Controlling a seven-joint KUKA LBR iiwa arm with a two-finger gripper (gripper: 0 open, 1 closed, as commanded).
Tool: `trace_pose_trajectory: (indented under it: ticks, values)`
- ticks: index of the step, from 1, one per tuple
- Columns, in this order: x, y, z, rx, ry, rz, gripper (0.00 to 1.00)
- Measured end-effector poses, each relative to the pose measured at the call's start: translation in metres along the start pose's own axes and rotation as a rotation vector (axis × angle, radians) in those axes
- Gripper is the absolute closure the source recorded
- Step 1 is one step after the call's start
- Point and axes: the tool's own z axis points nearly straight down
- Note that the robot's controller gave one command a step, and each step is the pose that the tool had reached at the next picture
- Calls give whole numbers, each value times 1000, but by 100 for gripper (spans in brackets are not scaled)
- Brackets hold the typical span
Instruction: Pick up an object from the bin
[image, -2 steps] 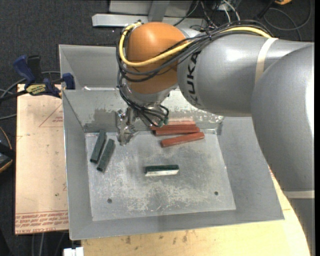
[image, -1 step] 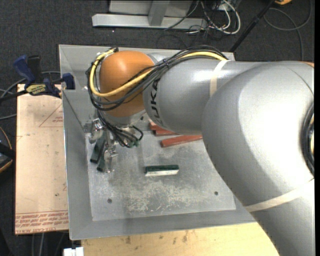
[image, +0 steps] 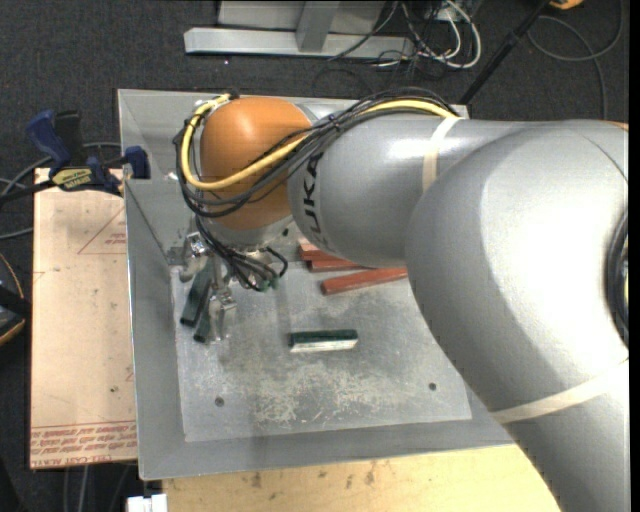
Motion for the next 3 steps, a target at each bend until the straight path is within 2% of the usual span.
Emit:
trace_pose_trajectory:
  ticks: [1,2,3]
  values:
    - [-23,-9,27,0,-6,-445,100]
    - [-23,-9,27,-1,-6,-445,100]
    - [-3,5,-118,0,-3,-387,100]
